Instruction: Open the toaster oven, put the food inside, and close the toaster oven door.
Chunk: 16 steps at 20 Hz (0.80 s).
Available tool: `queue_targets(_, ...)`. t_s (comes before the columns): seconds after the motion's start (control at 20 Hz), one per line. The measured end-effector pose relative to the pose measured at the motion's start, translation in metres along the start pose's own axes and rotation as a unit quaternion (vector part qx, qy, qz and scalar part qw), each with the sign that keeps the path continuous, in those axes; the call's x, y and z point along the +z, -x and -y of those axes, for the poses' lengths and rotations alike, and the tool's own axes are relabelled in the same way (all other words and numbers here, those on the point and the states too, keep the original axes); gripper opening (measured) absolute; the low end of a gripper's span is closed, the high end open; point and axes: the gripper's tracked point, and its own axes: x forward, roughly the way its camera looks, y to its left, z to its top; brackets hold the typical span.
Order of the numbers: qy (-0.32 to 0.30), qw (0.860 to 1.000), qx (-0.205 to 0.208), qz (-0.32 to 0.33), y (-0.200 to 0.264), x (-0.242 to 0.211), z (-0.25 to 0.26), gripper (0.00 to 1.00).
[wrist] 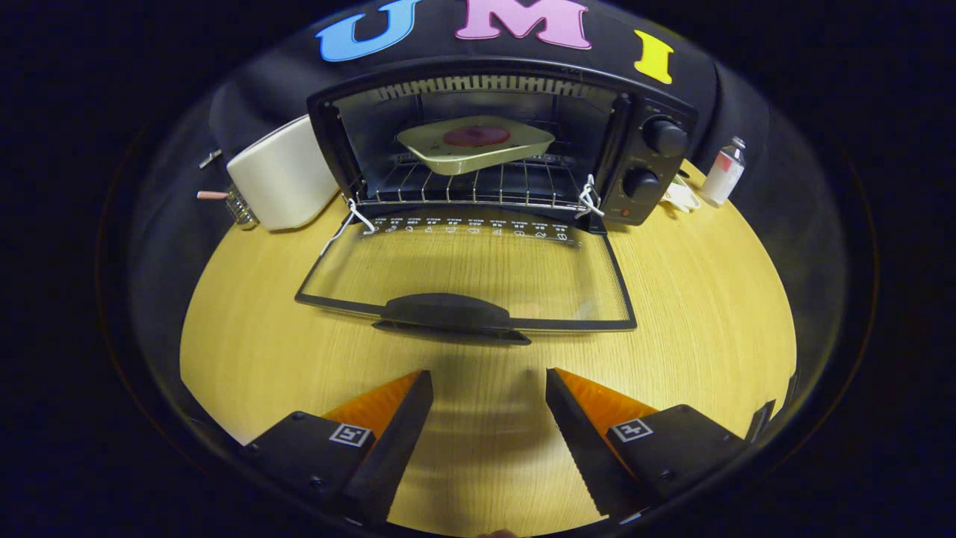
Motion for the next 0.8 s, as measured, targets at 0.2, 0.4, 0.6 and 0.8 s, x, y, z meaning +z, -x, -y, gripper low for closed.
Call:
queue_targets(0.2, -0.017, 1.000, -0.008, 0.011, -0.020, 0.013, -0.008, 1.00)
queue_targets(0.4, -0.023, 0.999, -0.017, 0.017, -0.018, 0.016, -0.008, 1.00)
queue_targets(0.6, -0.021, 0.999, -0.016, 0.027, -0.003, 0.023, -0.008, 1.00)
queue_targets(0.8, 0.012, 0.996, 0.007, 0.090, 0.027, 0.044, -0.008, 1.00)
